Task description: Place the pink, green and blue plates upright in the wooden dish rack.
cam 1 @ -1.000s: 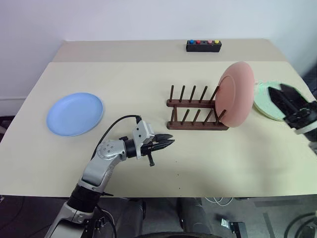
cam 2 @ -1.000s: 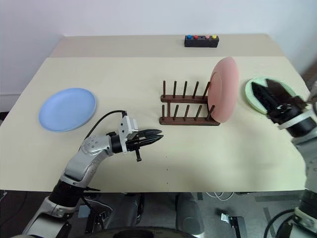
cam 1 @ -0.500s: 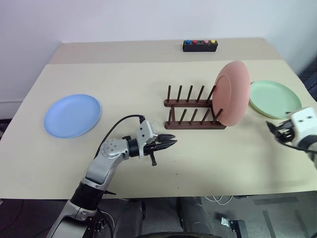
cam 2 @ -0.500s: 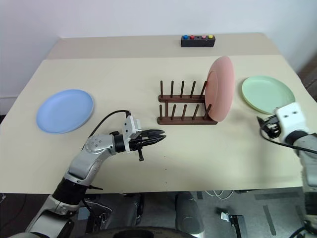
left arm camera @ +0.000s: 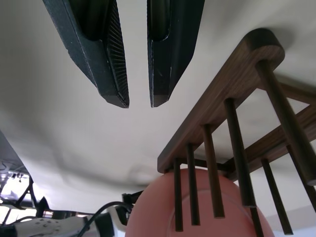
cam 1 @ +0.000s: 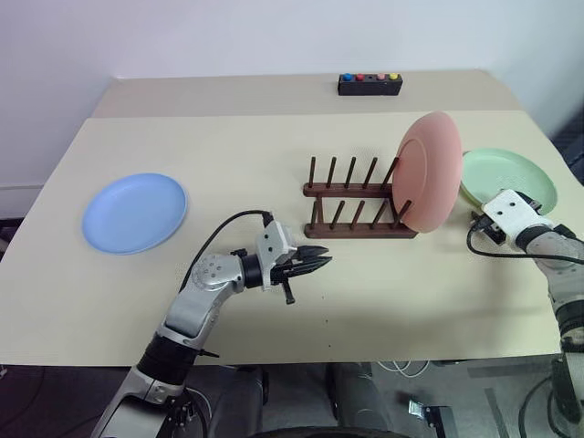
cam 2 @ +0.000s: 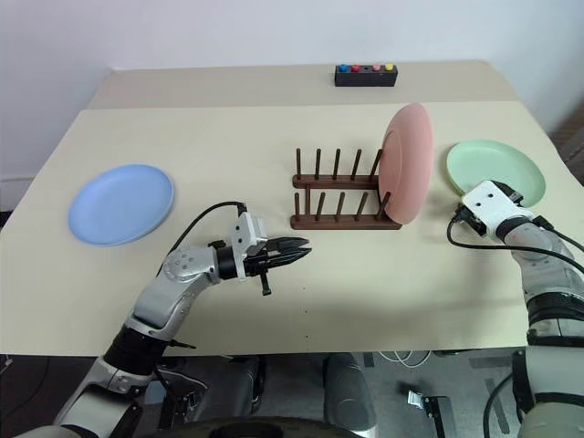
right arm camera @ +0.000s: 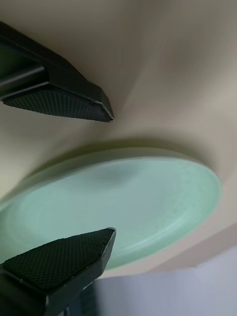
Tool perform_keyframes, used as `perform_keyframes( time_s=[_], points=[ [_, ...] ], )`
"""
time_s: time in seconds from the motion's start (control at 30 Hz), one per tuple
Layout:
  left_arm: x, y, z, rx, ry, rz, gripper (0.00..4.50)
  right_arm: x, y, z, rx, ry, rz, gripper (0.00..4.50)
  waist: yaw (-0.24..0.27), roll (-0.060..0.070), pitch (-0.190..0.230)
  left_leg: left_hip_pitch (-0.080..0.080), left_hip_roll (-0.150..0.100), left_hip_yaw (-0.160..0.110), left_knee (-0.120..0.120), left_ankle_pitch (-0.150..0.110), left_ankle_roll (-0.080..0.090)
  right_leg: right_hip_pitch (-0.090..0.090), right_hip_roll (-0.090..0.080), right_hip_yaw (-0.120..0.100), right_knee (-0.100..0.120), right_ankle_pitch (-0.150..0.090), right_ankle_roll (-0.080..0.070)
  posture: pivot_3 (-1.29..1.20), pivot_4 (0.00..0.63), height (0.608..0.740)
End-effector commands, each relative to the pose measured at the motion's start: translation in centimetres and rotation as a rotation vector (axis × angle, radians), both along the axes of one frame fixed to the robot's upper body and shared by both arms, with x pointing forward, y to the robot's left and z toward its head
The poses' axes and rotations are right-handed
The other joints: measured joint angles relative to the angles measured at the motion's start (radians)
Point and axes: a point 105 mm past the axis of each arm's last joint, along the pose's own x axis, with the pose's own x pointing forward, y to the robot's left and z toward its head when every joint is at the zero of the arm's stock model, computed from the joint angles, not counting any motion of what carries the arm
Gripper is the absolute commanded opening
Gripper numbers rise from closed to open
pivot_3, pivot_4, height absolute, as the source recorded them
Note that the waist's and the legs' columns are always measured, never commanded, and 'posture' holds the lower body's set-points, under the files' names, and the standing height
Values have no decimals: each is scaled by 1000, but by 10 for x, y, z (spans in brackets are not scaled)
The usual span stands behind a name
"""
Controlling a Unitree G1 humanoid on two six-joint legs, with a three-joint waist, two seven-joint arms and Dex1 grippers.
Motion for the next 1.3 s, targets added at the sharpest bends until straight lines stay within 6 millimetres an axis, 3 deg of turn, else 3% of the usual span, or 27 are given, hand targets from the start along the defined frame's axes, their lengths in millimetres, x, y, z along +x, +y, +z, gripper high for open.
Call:
perform_keyframes(
  time_s=[0.03,0.1,0.27,0.3,0.47,0.63,0.77,0.9,1.03,1.13,1.23,1.3],
  points=[
    [-2,-3,10,-18,-43,-24,632,-2,-1,-19,-36,58,-10,3238,-1,-1,0,1,0,0,0,0,0,1,0,0,0,0,0,0,150,740],
    [-2,-2,11,-15,-45,-26,632,-1,-2,-20,-4,53,-24,2684,-2,-2,1,4,0,0,0,0,0,4,0,0,0,-1,-2,0,150,740],
    [-1,-1,11,-14,-49,-25,632,0,-5,-13,17,-4,-51,231,1,-2,1,8,0,0,0,0,0,9,0,1,-1,-2,-3,0,150,740],
    [-1,-2,12,-15,-49,-25,632,0,-5,-11,14,-16,-53,71,0,-2,1,8,0,0,-1,0,0,9,0,1,-1,-2,-3,0,150,740],
    [-1,-2,12,-17,-51,-24,632,-3,-9,7,-41,-88,-41,71,-2,-2,1,9,0,0,-2,0,0,8,0,1,-1,-2,-3,0,150,740],
    [0,-1,12,-17,-54,-18,632,-9,-9,60,-183,-240,-1,71,0,1,1,7,-1,1,-2,0,0,5,0,3,-1,-2,-3,0,150,740],
    [1,0,12,-17,-56,-8,632,-16,5,117,-238,-391,46,71,-7,1,1,7,0,2,-3,0,0,5,0,3,0,-2,-2,0,150,740],
    [4,3,11,-18,-59,14,632,-30,44,186,-252,-565,183,71,-18,2,1,7,0,2,-3,0,0,4,0,3,0,-1,-1,0,150,740],
    [5,7,10,-14,-57,20,632,-49,116,229,-32,-682,480,71,-24,1,2,8,0,2,-3,-1,1,5,0,3,0,-1,1,0,150,740],
    [5,11,8,-7,-55,24,632,-71,168,242,164,-657,751,71,-21,1,2,8,1,2,-3,-1,1,5,0,3,1,-1,1,0,150,740],
    [4,12,7,-5,-53,27,632,-88,201,244,437,-573,942,71,-13,0,3,6,0,1,-2,-1,1,5,0,2,0,-1,2,0,150,740],
    [4,12,7,-5,-54,27,632,-94,213,242,538,-521,1009,71,-5,0,3,5,0,0,-1,-1,2,5,0,2,-1,-1,1,0,150,740]
  ],
)
